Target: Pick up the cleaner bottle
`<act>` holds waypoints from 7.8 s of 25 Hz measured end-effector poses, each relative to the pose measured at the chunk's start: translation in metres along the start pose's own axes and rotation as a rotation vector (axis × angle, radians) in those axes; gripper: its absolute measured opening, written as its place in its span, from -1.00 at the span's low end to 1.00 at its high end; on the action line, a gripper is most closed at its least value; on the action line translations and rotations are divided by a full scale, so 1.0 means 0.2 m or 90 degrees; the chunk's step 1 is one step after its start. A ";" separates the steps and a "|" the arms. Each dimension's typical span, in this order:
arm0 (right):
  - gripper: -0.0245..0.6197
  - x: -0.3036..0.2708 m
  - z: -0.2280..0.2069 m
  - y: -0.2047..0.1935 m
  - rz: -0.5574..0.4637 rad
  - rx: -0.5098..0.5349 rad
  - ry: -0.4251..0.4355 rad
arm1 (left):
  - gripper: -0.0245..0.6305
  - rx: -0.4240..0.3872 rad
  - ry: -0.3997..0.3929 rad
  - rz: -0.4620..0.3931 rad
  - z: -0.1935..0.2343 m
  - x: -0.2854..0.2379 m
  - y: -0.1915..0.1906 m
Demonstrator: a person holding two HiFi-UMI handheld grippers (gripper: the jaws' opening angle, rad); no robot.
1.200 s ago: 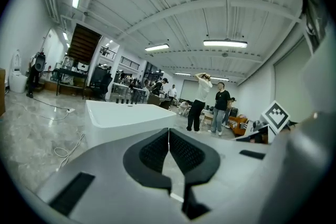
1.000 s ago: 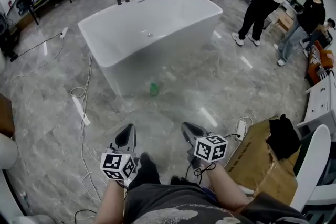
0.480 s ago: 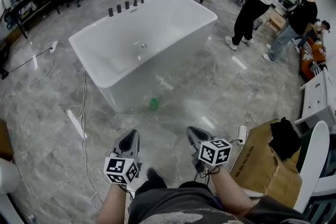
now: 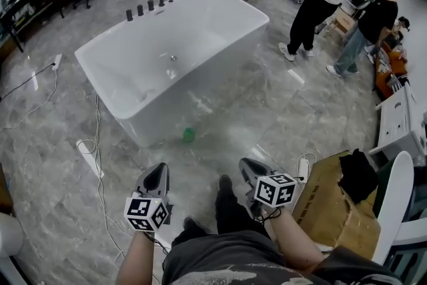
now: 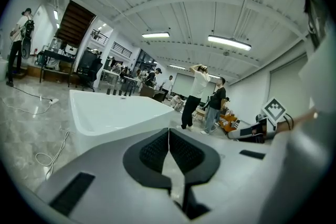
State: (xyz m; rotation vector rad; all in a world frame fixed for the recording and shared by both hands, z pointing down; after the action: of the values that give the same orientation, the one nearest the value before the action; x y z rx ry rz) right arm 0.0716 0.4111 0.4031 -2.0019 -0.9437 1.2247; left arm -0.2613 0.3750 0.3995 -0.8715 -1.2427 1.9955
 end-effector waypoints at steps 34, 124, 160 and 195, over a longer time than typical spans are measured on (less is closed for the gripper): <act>-0.80 -1.78 -0.97 0.41 0.140 0.194 0.248 | -0.88 0.045 0.307 0.027 0.24 -1.25 -0.23; -0.28 -3.49 -1.40 -1.94 0.173 0.464 0.408 | -0.88 0.037 0.366 0.039 1.46 -1.55 -2.42; -0.30 -2.83 -0.88 -1.22 0.228 -0.131 0.644 | -0.88 -0.025 0.366 -0.035 1.05 -1.17 -2.02; -0.30 -1.57 -0.16 0.22 0.189 -0.275 0.531 | -0.88 0.026 0.314 0.001 0.42 -0.89 -0.21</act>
State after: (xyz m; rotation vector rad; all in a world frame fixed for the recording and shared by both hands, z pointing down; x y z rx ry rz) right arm 0.0107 0.1266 0.5334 -2.7122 -0.5110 0.2086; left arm -0.2156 0.2080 0.5026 -1.2473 -0.9134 1.6577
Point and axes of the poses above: the fingertips, and each gripper's own axes: x backward along the fingers, z to its left, y out of its top, the point moved 10 cm from there along x, backward along the fingers, and after that the axes turned 5 degrees about -z, right-handed, at the moved point
